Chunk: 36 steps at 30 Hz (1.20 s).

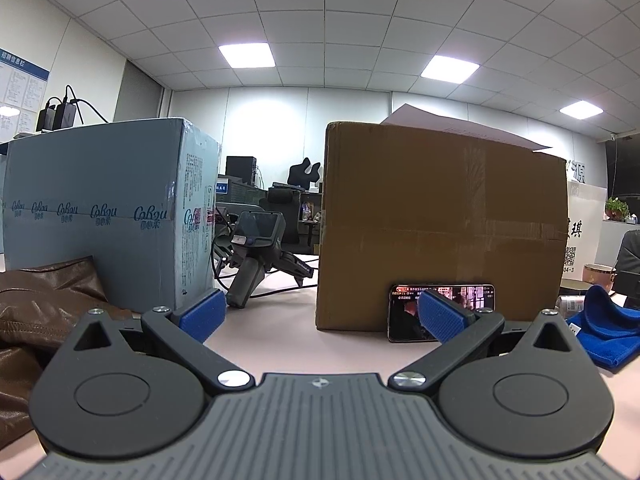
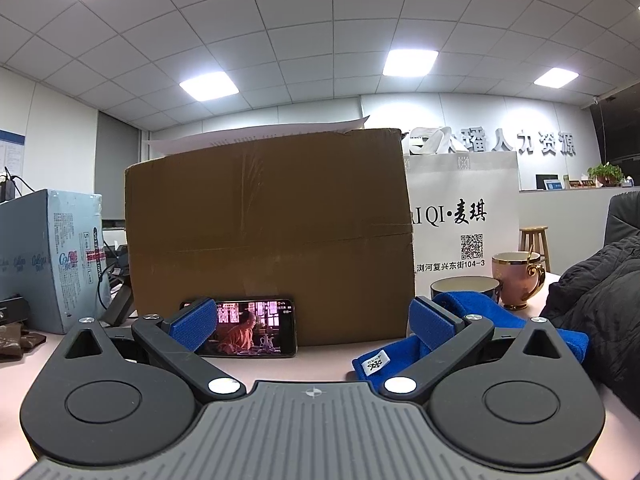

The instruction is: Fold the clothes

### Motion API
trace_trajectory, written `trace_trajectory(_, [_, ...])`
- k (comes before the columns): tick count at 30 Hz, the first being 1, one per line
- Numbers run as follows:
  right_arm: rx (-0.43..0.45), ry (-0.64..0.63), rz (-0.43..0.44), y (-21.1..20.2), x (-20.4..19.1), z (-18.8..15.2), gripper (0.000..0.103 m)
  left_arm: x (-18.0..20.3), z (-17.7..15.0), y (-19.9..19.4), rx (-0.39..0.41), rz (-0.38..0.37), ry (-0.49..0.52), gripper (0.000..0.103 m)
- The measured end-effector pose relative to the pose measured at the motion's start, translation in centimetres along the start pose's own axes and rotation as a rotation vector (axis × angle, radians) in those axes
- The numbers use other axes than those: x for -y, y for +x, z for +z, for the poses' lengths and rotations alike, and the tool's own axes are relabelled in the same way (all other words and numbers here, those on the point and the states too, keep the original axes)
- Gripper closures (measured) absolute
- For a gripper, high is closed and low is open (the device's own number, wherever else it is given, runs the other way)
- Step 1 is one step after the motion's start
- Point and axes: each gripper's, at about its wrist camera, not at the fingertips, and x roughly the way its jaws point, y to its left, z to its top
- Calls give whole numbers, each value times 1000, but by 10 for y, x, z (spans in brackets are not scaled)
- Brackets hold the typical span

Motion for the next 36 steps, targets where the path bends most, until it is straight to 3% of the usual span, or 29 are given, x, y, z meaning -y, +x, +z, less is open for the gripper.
trace_trajectory(36, [-13, -1, -1, -3, -1, 0, 0, -2, -1, 3, -19, 1, -6, 0])
